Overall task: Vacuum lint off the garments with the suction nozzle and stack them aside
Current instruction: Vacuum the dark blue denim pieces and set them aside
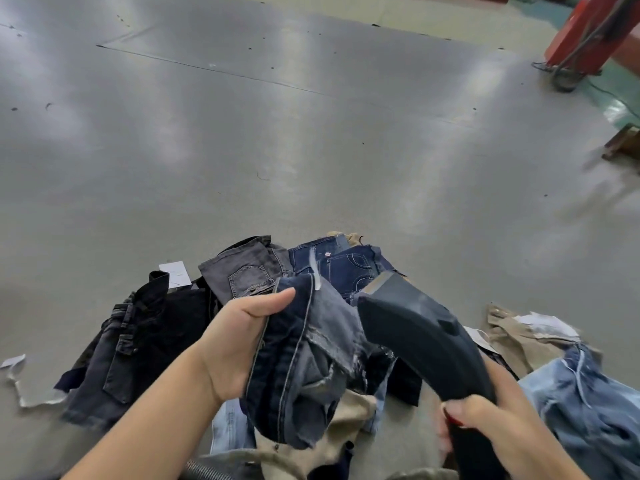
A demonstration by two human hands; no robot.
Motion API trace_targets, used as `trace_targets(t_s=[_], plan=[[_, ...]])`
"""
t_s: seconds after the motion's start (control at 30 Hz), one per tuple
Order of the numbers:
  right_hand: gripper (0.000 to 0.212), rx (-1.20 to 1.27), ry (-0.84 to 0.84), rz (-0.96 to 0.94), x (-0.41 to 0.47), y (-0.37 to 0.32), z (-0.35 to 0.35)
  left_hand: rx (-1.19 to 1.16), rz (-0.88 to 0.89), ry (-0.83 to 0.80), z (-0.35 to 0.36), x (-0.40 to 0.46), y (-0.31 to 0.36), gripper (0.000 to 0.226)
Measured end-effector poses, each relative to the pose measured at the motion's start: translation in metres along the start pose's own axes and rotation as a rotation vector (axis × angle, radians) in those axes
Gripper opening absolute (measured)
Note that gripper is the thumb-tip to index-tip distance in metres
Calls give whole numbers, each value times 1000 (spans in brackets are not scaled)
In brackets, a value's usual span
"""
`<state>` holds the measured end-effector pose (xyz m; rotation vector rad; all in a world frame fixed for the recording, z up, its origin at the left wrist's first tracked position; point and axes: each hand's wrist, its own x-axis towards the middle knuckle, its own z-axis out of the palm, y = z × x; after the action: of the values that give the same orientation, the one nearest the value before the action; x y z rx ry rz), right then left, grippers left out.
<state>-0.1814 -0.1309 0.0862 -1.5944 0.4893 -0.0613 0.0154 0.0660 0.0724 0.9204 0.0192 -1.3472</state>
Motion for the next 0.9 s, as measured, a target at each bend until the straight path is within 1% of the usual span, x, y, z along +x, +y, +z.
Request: trace_targets(t_s=[0.07,0.13,0.2,0.27,0.33,0.4,0.47,0.5,0.53,0.57,0.6,0.63,0.67,0.7,0.73,0.77,0.83,0.9], plan=[[66,-119,-88,14,-3,-2,-3,-41,19,-4,-2,1,2,46],[69,-251,-191,35,-4,-3,0,-53,-1,-17,-1,1,0,47],[72,-363,-214,8,-2,-3,8,-56,-41,-21,-2,4,-5,47],[71,-376,-198,-28,1,-3,14,-52,-63,-5,-1,6,-9,49],[69,-326,-177,-47,3,-5,19,-24,-81,-19,3,9,-15,47],[64,-216,-166,-67,4,-8,23,-2,-77,-63,8,10,-21,46],[53,-72,-132,-118,3,-9,26,1,-57,-59,9,11,-20,50],[44,19,-92,-138,3,-8,25,-8,-14,-56,8,10,-17,49],[36,104,-36,-148,3,-5,22,-50,59,-94,6,9,-10,48],[30,165,22,-152,4,-1,18,-164,141,-157,2,7,-4,53],[29,202,73,-155,5,3,14,-283,209,-182,-4,5,0,62],[29,232,120,-151,5,8,11,-279,260,-174,-4,2,5,68],[28,254,165,-141,5,12,8,-154,279,-115,-7,3,2,68],[26,269,201,-133,5,14,5,-24,254,-21,-8,4,-5,59],[26,274,223,-131,5,16,4,58,218,61,-9,6,-13,47],[28,274,237,-131,5,16,4,90,181,94,-7,5,-18,41],[31,255,248,-120,4,17,4,39,201,37,-6,5,-18,38],[34,220,244,-101,2,17,5,-47,298,-89,-2,-2,-11,46]])
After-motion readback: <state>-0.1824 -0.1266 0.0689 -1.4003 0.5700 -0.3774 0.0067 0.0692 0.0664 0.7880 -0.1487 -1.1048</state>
